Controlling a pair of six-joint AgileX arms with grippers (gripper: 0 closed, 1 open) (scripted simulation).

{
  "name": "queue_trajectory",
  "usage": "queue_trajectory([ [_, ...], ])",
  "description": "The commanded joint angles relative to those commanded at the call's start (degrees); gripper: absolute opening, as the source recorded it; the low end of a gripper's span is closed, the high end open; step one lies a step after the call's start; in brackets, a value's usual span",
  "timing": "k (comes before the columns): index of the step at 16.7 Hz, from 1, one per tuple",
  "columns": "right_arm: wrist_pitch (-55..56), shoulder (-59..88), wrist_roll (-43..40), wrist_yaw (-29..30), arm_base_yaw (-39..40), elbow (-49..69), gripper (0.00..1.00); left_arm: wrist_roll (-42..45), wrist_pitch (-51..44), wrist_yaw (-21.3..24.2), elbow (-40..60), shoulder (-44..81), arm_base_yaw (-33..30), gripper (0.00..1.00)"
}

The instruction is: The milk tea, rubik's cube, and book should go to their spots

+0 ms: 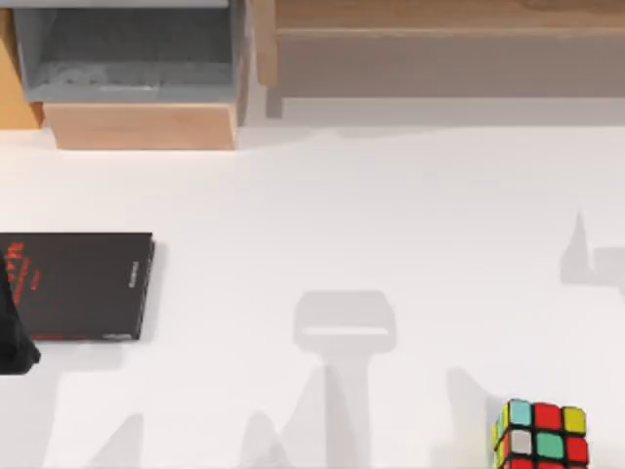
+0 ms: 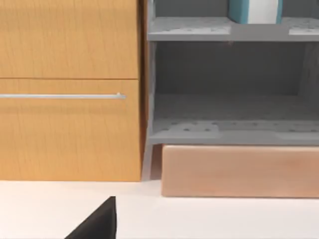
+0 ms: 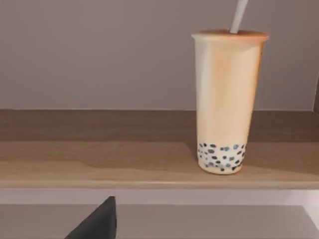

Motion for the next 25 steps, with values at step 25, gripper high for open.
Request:
queue_trajectory([
  [25,28.7,71.3,0.0,-3.8,-4.9,39.8,1.0,0.0,0.0,0.0,0.0,0.0,0.0,1.0],
])
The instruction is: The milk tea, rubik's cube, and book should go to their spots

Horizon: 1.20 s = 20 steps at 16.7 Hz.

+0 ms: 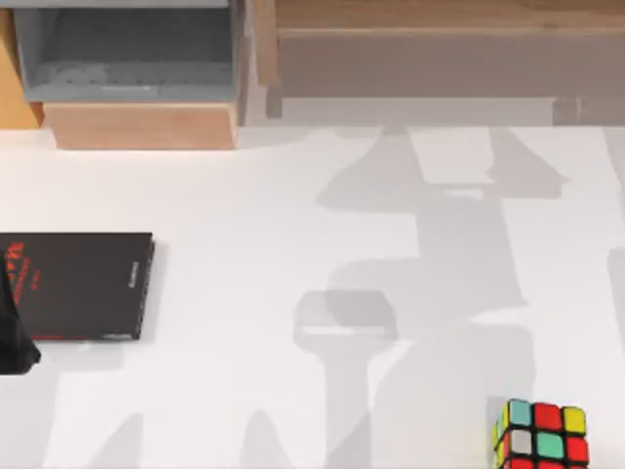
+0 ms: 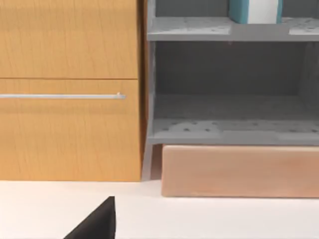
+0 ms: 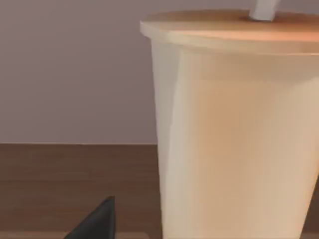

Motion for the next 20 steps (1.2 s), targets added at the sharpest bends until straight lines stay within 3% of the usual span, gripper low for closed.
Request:
queue_trajectory([
  [7,-4.6,11.3,-0.1,0.9,0.7,16.1,1.0,0.0,0.0,0.0,0.0,0.0,0.0,1.0],
  [12,-5.1,12.3,-0.1,1.0,0.8,17.5,1.0,0.0,0.0,0.0,0.0,0.0,0.0,1.0],
  [20,-5.1,12.3,-0.1,1.0,0.8,17.5,0.4,0.0,0.0,0.0,0.0,0.0,0.0,1.0],
])
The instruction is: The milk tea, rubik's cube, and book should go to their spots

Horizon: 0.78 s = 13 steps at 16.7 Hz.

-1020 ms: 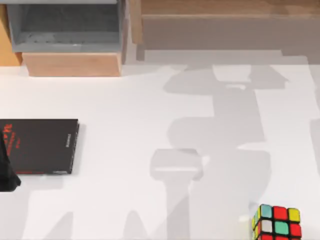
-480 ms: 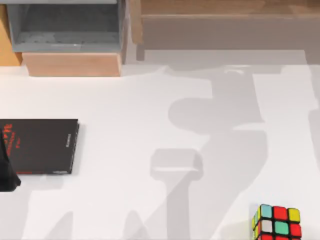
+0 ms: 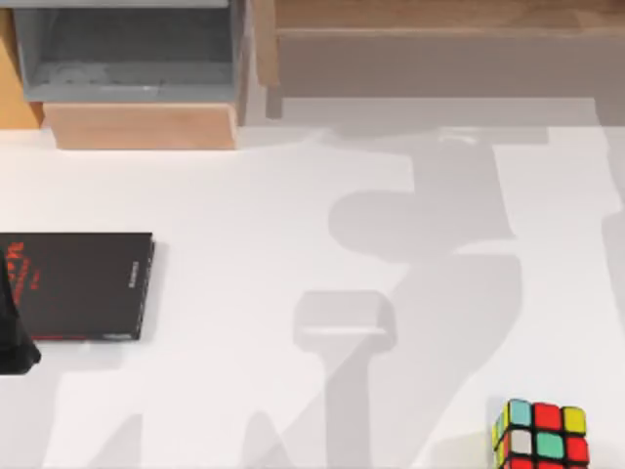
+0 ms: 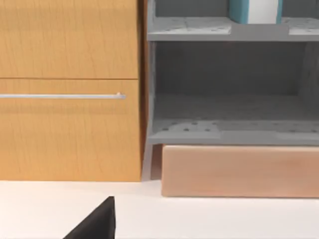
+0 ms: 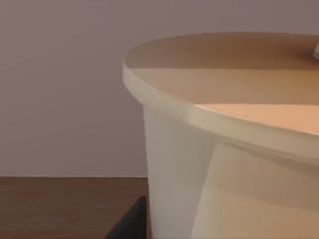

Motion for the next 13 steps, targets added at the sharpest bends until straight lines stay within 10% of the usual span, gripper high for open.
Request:
queue_trajectory([
  [5,0.0,0.0,0.0,0.0,0.0,0.0,0.02,0.0,0.0,0.0,0.0,0.0,0.0,1.0],
  [13,0.0,0.0,0.0,0.0,0.0,0.0,0.0,0.0,0.0,0.0,0.0,0.0,0.0,1.0],
])
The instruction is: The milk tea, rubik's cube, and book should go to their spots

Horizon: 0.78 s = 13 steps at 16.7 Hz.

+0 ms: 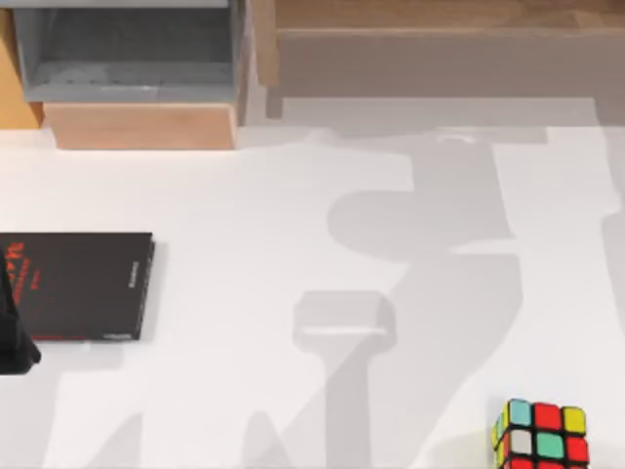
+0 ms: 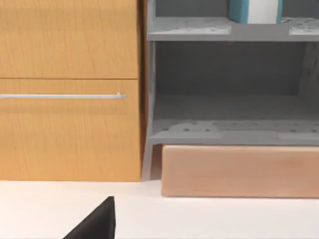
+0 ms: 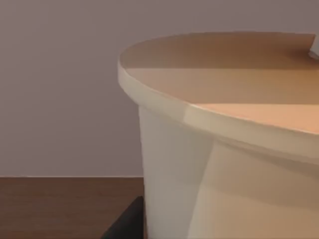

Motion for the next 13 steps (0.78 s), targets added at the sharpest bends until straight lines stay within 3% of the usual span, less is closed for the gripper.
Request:
queue_trajectory([
  [4,0.7,-2.4,0.1,-0.1,-0.6,-2.2,0.0,0.0,0.0,0.0,0.0,0.0,0.0,1.0],
  [13,3.6,-16.7,0.2,-1.5,-1.4,-20.1,0.0,0.0,0.0,0.0,0.0,0.0,0.0,1.0],
])
